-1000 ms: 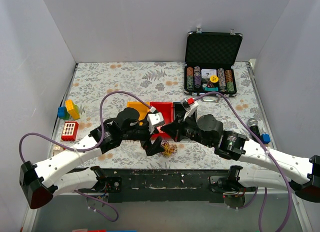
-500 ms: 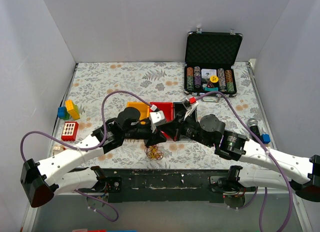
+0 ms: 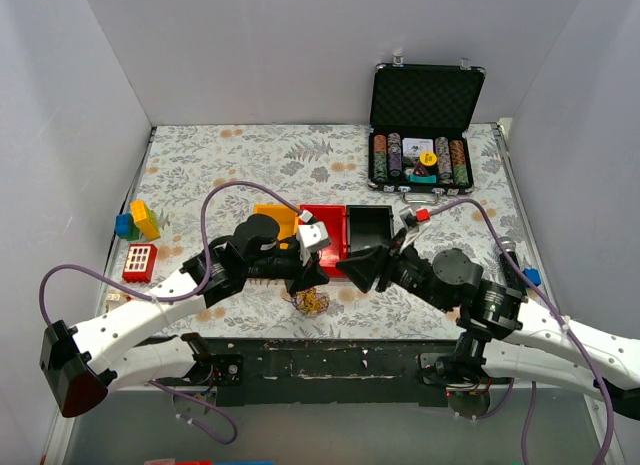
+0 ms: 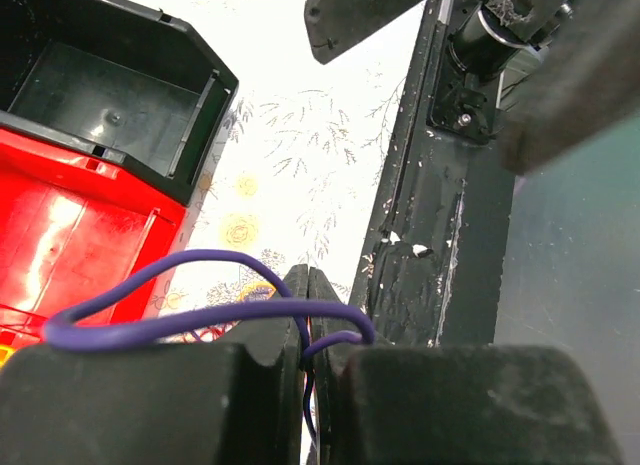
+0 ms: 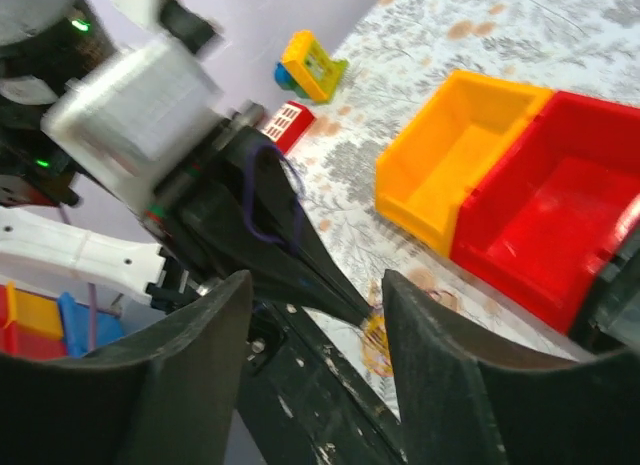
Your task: Untangle the cables
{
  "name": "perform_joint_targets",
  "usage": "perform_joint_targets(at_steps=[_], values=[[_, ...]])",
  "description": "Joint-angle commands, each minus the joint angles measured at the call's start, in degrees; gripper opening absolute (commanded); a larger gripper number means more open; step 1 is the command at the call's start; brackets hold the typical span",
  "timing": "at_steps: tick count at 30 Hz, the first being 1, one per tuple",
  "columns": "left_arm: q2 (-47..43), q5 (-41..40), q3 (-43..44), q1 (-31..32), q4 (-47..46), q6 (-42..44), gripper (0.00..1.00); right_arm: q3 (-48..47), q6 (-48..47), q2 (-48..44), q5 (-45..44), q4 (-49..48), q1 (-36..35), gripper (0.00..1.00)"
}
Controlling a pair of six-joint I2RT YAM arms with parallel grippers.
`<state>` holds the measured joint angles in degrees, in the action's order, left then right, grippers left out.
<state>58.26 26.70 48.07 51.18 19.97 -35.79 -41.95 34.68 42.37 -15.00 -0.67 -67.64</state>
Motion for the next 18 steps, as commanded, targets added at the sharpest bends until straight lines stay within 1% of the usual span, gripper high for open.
perform_joint_targets(at_steps=[1,2,4,8,12,18], values=[[-2.2,-1.2,2.6,-0.2,1.2,1.6,0.00,6.4,4.8,-3.8,-4.9,7.1,-0.3,0.65],[-2.4,-1.3,2.6,-0.2,1.3,1.6,0.00,8.3,6.3,-3.8,-4.9,7.9,-0.3,0.66],[-2.4,-1.5,2.7,-0.2,1.5,1.5,0.00,12.0,8.8,-3.4,-2.8,6.4,-0.3,0.68],[-2.3,-1.6,3.3,-0.4,1.9,1.6,0.00,16.8,10.7,-0.8,1.3,-1.7,-0.3,0.72],[-2.1,-1.6,4.0,-0.5,2.4,1.6,0.00,18.0,6.2,2.5,5.6,-8.4,-0.5,0.73],[-1.6,-1.1,4.9,-0.6,2.5,1.4,0.00,18.3,2.9,5.7,8.2,-14.5,-0.5,0.73]])
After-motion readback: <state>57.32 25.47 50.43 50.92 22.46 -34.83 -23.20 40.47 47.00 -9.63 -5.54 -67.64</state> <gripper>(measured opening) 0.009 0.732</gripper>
